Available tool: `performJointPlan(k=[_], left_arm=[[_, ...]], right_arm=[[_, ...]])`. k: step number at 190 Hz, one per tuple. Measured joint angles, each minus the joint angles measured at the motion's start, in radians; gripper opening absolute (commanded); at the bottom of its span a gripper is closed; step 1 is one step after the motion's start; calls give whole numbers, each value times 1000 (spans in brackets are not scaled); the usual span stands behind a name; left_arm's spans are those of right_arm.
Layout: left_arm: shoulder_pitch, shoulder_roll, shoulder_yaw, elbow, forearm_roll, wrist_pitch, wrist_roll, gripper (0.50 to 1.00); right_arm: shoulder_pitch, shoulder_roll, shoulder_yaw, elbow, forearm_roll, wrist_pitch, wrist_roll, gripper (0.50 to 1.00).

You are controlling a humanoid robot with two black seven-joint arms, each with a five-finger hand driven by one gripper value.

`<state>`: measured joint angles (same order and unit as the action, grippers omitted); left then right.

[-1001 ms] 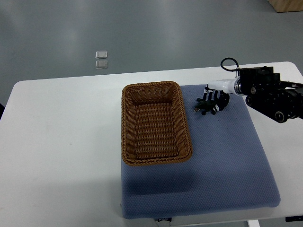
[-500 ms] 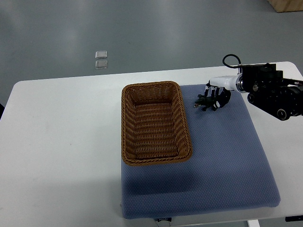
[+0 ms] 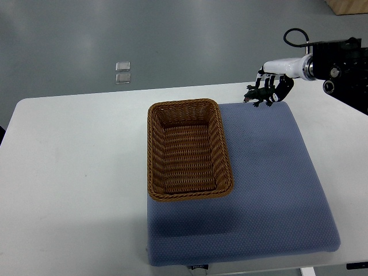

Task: Place crocodile in brown basket with right hand
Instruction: 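Lift the held crocodile up off the mat with the right hand, then carry the crocodile over the brown woven basket and lower it inside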

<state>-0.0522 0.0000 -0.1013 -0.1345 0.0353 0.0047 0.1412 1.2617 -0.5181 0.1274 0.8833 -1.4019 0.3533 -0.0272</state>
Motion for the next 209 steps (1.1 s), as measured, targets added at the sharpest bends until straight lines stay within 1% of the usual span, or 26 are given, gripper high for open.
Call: performJointPlan(k=[53, 71, 86, 106, 128, 146, 166, 192, 209], left_arm=[[0, 0, 6, -2, 0, 0, 0, 1000], [0, 0, 6, -2, 0, 0, 0, 1000], [0, 0, 6, -2, 0, 0, 0, 1000], [0, 0, 4, -2, 0, 0, 0, 1000], [0, 0, 0, -1, 0, 0, 0, 1000], [0, 0, -2, 1, 0, 0, 0, 1000], [1, 0, -3, 7, 0, 0, 0, 1000], [5, 0, -3, 10, -1, 0, 0, 1000], [7, 0, -3, 11, -1, 0, 0, 1000]], right_arm=[[111, -78, 2, 123, 7, 59, -2, 500], [138, -78, 2, 156, 20, 63, -3, 500], [161, -55, 2, 167, 39, 62, -4, 500], [176, 4, 1, 169, 58, 57, -4, 500], [185, 139, -8, 145, 80, 48, -2, 500], [185, 257, -34, 88, 85, 29, -2, 500], [174, 365, -69, 12, 86, -3, -2, 500], [131, 464, -90, -65, 87, -16, -1, 500], [100, 497, -96, -93, 86, -17, -1, 500]])
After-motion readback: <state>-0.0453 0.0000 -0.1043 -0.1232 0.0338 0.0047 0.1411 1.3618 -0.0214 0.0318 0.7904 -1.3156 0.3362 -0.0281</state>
